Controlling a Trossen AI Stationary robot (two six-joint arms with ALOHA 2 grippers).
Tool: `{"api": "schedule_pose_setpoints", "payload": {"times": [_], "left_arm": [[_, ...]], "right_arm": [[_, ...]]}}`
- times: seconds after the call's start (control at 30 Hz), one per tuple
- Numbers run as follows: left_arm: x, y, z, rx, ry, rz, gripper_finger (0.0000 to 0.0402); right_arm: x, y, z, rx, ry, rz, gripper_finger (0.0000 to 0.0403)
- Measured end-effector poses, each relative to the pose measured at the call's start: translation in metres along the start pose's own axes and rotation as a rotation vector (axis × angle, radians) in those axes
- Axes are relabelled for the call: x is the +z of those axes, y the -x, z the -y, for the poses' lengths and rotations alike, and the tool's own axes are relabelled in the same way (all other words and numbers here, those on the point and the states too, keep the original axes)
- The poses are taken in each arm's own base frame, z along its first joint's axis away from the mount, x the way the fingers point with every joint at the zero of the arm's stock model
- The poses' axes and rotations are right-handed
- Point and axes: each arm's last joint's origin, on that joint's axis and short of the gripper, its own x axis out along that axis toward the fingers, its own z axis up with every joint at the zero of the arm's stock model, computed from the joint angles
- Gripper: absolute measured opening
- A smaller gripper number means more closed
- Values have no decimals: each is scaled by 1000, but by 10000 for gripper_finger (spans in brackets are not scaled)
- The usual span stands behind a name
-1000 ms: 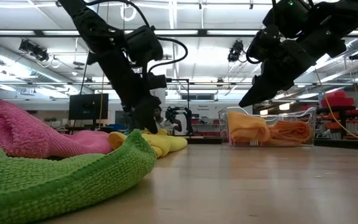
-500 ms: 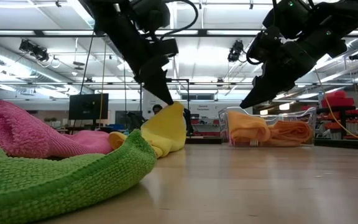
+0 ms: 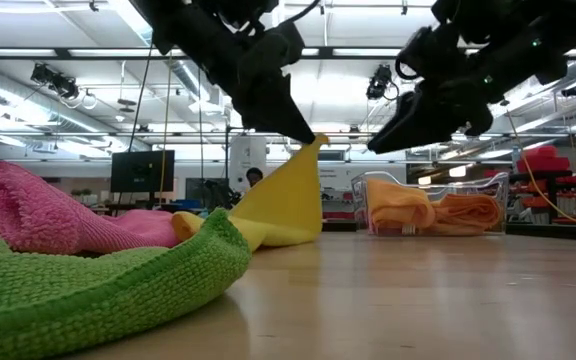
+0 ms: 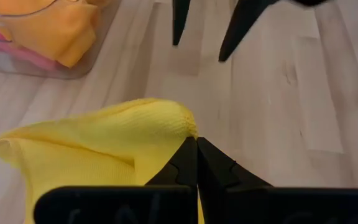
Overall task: Fold microfiber towels
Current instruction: Fold the yellow microfiber cloth
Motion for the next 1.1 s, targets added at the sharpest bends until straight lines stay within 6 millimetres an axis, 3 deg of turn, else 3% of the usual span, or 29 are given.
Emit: {"api": "schedule_pose_setpoints", "payload": {"times": [0.2,0.47,0.67,1.1], "left_arm": [[2,0,1,-4,20,25,6],[4,0,1,-6,22,43,7],[4,0,1,-5,22,38,5],[5,0,1,-6,23,53,8]], "right_arm": [[2,-16,-11,-120,125,27,184],[17,-35,-13,-192,149,20,175],[28,-36,-14,-204,182,57,153],[30,-36,-15,-187,227,74,105]]}}
